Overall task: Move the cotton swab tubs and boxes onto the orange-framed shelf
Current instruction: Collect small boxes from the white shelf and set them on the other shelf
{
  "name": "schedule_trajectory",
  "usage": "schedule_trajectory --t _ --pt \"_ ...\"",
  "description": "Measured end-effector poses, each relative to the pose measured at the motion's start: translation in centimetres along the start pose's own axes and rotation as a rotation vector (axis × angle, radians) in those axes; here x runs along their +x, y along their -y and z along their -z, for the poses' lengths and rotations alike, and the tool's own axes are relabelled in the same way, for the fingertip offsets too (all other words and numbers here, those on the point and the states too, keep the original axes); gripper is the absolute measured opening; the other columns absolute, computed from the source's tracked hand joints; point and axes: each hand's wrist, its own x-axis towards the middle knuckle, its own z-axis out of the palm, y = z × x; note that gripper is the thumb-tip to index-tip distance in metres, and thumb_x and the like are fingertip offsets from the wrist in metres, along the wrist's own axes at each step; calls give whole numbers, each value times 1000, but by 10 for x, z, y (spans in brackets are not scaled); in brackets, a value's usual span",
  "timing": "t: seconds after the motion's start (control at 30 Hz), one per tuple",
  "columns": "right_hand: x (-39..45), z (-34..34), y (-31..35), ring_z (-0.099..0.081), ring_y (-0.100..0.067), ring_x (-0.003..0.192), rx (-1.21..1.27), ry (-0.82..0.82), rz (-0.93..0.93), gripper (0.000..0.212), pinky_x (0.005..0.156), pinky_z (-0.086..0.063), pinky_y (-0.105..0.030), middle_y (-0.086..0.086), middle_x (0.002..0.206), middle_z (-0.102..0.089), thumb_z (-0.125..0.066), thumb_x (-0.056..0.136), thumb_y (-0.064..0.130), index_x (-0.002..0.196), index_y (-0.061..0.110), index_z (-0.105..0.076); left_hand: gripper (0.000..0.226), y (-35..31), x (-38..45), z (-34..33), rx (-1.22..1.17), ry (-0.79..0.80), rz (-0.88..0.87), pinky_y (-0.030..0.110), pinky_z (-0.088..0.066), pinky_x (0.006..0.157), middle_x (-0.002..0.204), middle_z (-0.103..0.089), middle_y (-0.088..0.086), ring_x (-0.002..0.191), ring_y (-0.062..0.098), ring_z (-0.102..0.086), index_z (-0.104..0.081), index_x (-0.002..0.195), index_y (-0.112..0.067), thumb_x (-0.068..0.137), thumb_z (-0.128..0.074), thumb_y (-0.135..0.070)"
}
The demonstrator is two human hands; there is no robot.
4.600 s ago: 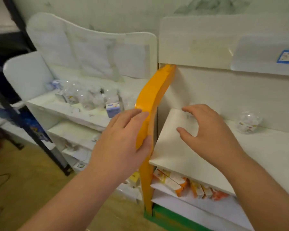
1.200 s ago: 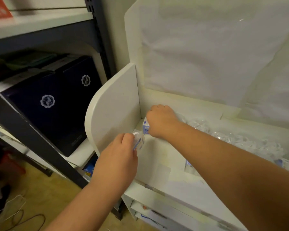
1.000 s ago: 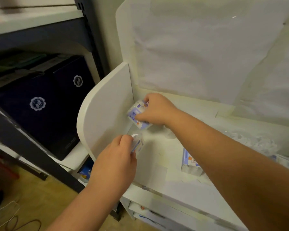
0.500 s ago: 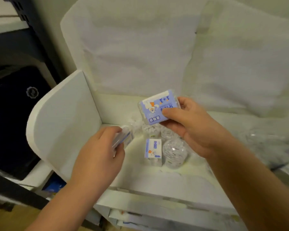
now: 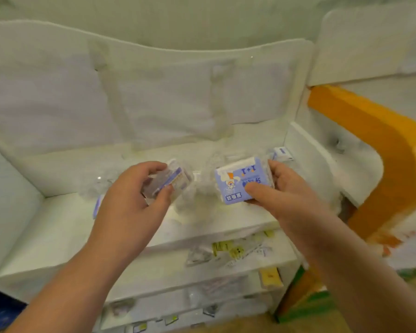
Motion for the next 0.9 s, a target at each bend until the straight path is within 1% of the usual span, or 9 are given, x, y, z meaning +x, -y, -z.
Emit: schedule_trajectory --t 0.1,0.23,0.3,0.37,0.47,0.57,0.63,0.8,0.9 --pt "-54 53 7 -70 -27 103 -13 -40 16 26 99 -49 -53 -4 104 -75 -71 78 26 104 24 -69 36 -53 -21 -28 -39 31 -55 -1 -35 72 101 -58 -27 90 -14 -53 -53 106 -44 82 -68 -22" --pt "-118 119 16 -72 -23 99 -7 -147 68 39 90 -54 -43 -6 103 -76 -73 74 28 111 15 -68 35 -125 -45 -64 -88 86 -137 -1 -34 70 99 -54 -33 90 -17 -52 -51 105 -46 83 -67 -25" --pt "-145 151 19 -72 -23 96 -20 -217 66 41 85 -54 -39 -6 101 -76 -72 74 29 111 15 -67 34 -159 -56 -82 -124 125 -183 1 -35 70 101 -54 -33 92 -15 -52 -50 106 -47 84 -66 -26" --pt "-170 183 22 -72 -23 94 -22 -277 64 36 82 -55 -37 -7 99 -76 -70 75 28 109 15 -68 34 -190 -65 -102 -171 175 -217 6 -36 73 104 -55 -30 95 -11 -52 -51 107 -48 85 -66 -27" --pt "-204 227 27 -73 -22 89 -14 -379 57 32 76 -56 -34 -5 94 -76 -78 79 27 106 14 -67 32 -232 -76 -134 -237 250 -265 11 -40 76 106 -56 -29 97 -10 -53 -54 110 -45 85 -66 -28" --pt "-231 266 28 -74 -20 86 -53 -506 42 23 79 -59 -40 -2 93 -76 -72 84 26 105 19 -67 33 -270 -81 -167 -257 332 -305 4 -37 73 107 -56 -29 96 -14 -51 -55 113 -43 86 -66 -28" --pt "-245 289 25 -73 -19 87 -82 -585 20 24 83 -59 -45 0 94 -76 -73 84 27 107 23 -67 33 -292 -83 -188 -265 379 -335 3 -36 72 108 -56 -28 96 -13 -51 -55 114 -43 86 -65 -29" --pt "-261 341 20 -73 -15 83 -111 -738 12 29 76 -60 -39 6 90 -75 -77 80 25 105 23 -64 34 -340 -78 -245 -267 447 -385 23 -44 79 113 -58 -19 99 2 -56 -54 115 -41 86 -66 -29" --pt "-259 377 17 -73 -12 83 -139 -778 15 29 70 -60 -32 7 89 -75 -78 79 22 105 22 -63 34 -363 -71 -286 -266 453 -398 25 -44 81 113 -58 -17 100 5 -57 -54 114 -40 86 -65 -26"
